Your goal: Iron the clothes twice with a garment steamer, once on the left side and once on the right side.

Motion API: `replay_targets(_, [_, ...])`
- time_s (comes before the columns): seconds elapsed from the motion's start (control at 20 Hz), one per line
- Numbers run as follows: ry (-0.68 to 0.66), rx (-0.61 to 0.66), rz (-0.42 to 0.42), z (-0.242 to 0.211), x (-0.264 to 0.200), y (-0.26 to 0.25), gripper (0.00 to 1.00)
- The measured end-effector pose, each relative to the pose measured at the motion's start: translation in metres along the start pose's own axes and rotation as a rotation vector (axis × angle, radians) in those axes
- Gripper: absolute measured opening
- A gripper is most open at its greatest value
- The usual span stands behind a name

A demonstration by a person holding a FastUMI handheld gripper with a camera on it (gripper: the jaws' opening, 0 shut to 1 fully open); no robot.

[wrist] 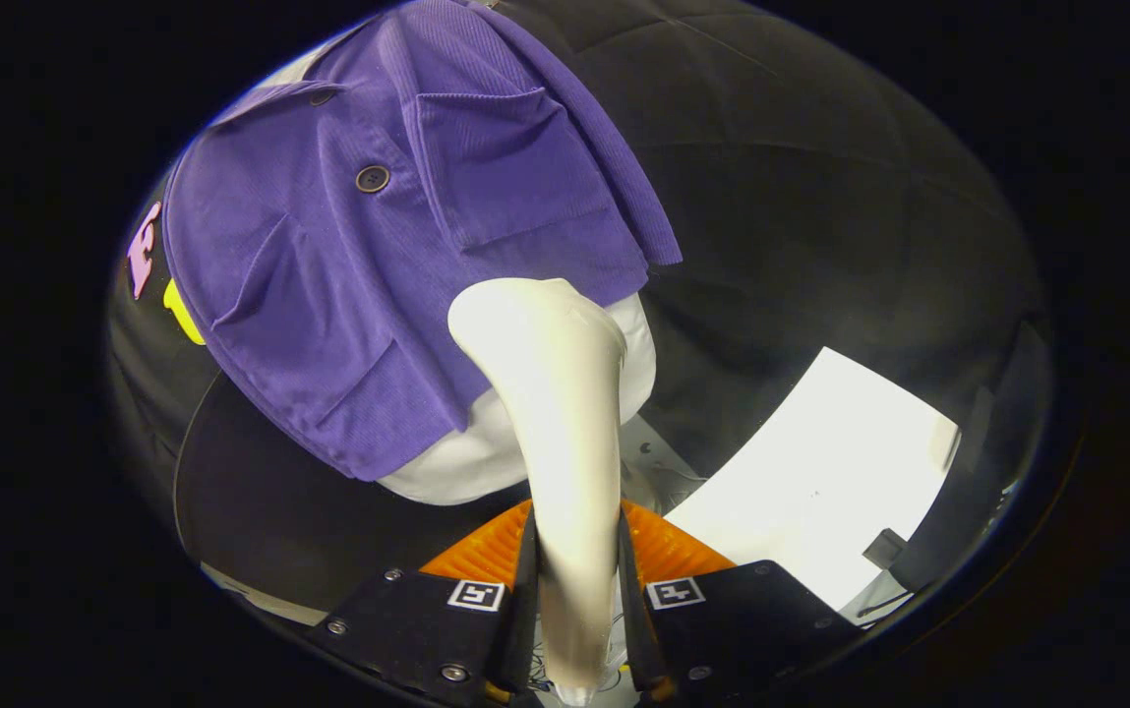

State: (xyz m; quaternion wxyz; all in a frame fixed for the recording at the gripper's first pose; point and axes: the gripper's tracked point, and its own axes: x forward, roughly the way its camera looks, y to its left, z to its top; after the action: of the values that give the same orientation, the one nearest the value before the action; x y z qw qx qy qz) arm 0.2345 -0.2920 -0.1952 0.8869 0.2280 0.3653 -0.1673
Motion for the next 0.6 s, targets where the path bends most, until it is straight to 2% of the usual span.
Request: replay_targets(0.6, [-0.055,-0.103,0.222,-0.048,-0.134,0.077,0.38])
